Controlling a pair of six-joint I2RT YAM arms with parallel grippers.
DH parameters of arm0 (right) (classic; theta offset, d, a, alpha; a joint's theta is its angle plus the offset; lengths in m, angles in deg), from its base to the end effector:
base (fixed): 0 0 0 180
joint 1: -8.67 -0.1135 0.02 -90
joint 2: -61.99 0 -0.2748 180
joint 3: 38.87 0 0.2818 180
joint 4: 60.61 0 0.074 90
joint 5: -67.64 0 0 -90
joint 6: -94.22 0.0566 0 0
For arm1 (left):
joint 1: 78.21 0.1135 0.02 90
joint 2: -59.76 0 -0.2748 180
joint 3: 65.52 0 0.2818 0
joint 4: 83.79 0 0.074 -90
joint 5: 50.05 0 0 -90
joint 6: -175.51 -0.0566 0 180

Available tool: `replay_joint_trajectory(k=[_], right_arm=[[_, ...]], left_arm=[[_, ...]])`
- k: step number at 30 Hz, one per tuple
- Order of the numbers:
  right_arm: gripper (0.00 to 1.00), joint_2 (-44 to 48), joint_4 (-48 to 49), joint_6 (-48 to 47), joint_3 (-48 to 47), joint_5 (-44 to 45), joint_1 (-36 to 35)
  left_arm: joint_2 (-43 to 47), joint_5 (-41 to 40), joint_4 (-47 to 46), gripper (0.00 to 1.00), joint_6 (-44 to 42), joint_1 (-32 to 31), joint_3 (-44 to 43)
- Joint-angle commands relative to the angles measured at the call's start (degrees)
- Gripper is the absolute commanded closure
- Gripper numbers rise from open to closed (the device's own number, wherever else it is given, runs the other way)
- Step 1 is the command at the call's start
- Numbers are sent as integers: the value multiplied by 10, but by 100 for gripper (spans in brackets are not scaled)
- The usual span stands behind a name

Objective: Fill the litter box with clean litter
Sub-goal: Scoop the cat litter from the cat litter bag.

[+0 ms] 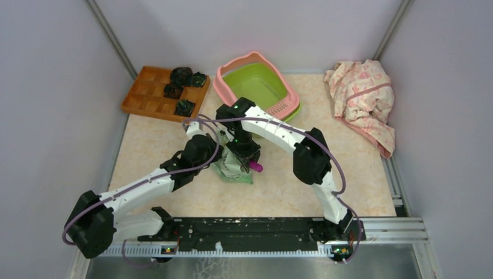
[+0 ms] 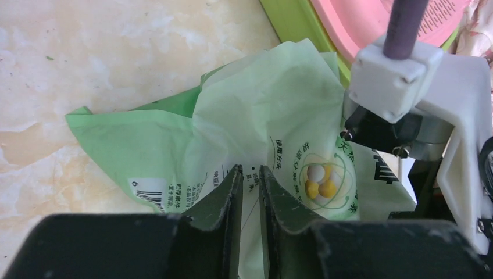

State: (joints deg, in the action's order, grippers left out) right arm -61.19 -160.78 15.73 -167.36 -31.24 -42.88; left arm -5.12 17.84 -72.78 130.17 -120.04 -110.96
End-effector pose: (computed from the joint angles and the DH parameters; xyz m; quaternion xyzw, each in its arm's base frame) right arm 0.2667 0.3500 0.2401 0.3379 -0.9370 -0.0438 0.0765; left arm 0.2214 -0.1696 0.2044 -0.1162 0.8493 -0.2127 0.4691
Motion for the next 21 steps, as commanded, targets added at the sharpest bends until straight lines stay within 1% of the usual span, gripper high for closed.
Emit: replay_joint_trajectory(k=[1,7,8,10,12,16,19,21], right_arm=[[100,-52,16,-12,-40,3,6],[100,-118,25,-14,-117,22,0],[100,-124,38,-15,-116,12,-1],[100,-121,73,-8,-96,21,-3],[100,-103,127,-8,-47,0,-4],[100,-34,275,10,106,-34,0],[100,22,382,21,203,-35,0],[100,54,434,15,250,-32,0]], left_arm=[[13,-18,29,77,-15,-4,7],[19,-26,41,77,-14,-5,7],[23,-29,43,77,-14,-5,8],[30,-33,45,77,-14,-4,11],[35,-40,53,77,-14,-4,10],[45,-52,66,77,-13,-4,7],[48,-56,73,77,-10,-4,4],[47,-58,79,77,-10,-4,1]])
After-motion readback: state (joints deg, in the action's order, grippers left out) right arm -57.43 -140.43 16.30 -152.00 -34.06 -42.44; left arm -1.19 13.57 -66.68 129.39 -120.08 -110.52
